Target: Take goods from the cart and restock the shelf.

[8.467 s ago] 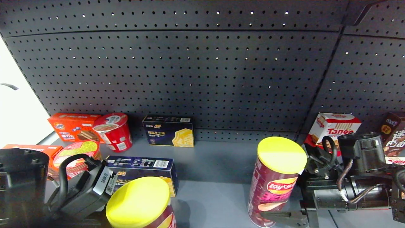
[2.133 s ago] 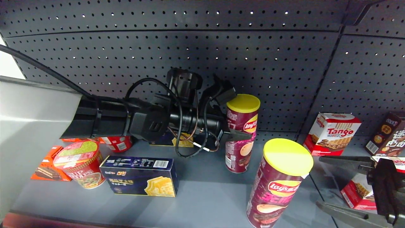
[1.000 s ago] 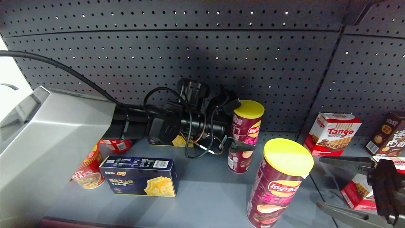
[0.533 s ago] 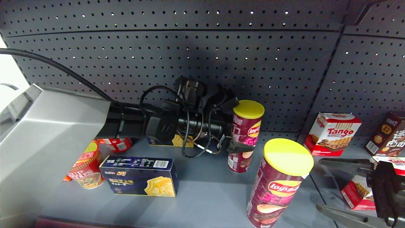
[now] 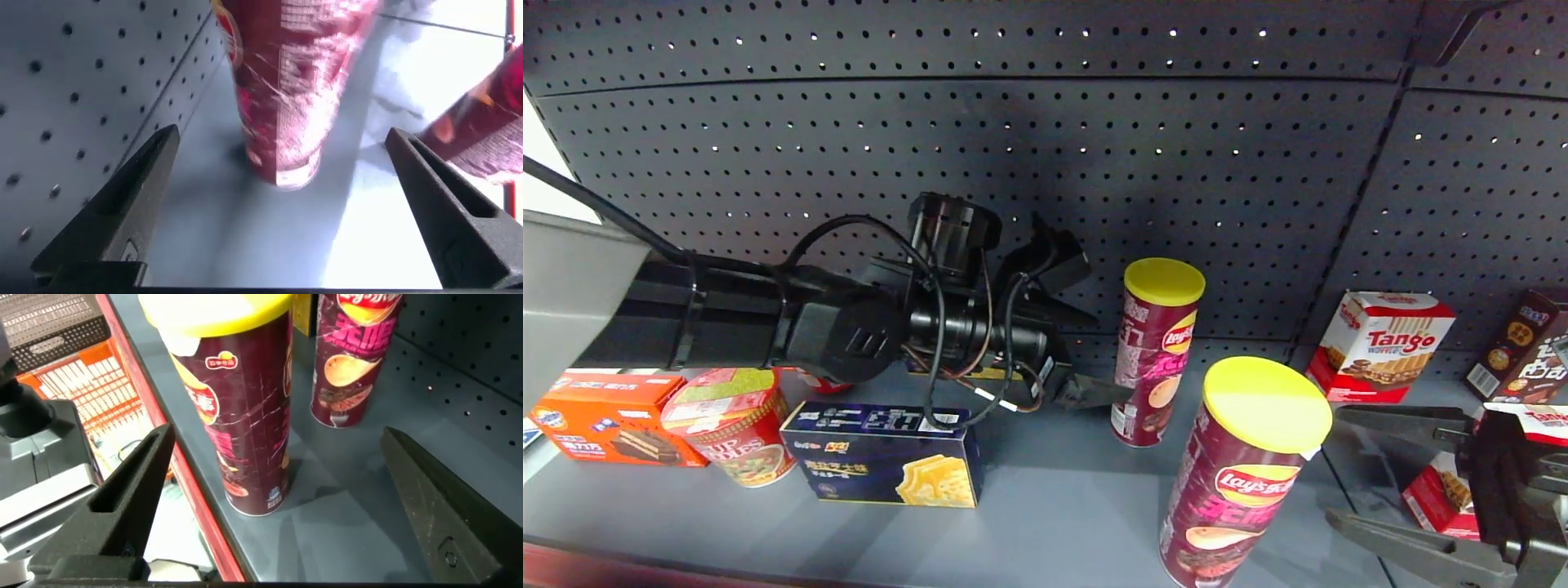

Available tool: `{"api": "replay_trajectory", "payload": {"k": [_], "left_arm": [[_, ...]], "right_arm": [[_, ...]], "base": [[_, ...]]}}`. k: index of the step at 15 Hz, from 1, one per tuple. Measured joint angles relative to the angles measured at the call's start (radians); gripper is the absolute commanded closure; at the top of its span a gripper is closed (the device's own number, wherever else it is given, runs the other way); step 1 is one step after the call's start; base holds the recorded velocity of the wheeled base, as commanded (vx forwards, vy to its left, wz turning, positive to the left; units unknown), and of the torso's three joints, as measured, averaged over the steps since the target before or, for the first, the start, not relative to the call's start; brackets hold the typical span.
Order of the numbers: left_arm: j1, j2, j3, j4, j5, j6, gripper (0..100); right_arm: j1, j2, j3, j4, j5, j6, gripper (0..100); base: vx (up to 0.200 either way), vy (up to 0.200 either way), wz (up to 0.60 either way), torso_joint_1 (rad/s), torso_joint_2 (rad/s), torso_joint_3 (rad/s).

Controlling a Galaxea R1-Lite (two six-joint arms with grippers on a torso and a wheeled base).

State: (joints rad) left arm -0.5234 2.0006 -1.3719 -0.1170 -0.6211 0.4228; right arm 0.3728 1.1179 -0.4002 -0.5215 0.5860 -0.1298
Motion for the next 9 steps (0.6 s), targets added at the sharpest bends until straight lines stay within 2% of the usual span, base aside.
{"api": "replay_trajectory", "payload": {"k": [2,5,9], "left_arm": [[-0.009,-0.025,0.02,0.0,0.052,-0.001,0],[-0.024,-0.039,0.029,0.001,0.069,-0.007,0],[-0.059,-0.042,0.039,0.0,0.143,-0.016,0]], "right_arm": [[0.0,0.011,-0.004,0.0,-0.003,0.0,0],[-0.004,0.019,-0.006,0.001,-0.005,0.001,0],[-0.028,0.041,-0.022,0.002,-0.006,0.001,0]], "base": [[0.0,0.0,0.0,0.0,0.0,0.0],[0.0,0.0,0.0,0.0,0.0,0.0],[0.0,0.0,0.0,0.0,0.0,0.0]]}}
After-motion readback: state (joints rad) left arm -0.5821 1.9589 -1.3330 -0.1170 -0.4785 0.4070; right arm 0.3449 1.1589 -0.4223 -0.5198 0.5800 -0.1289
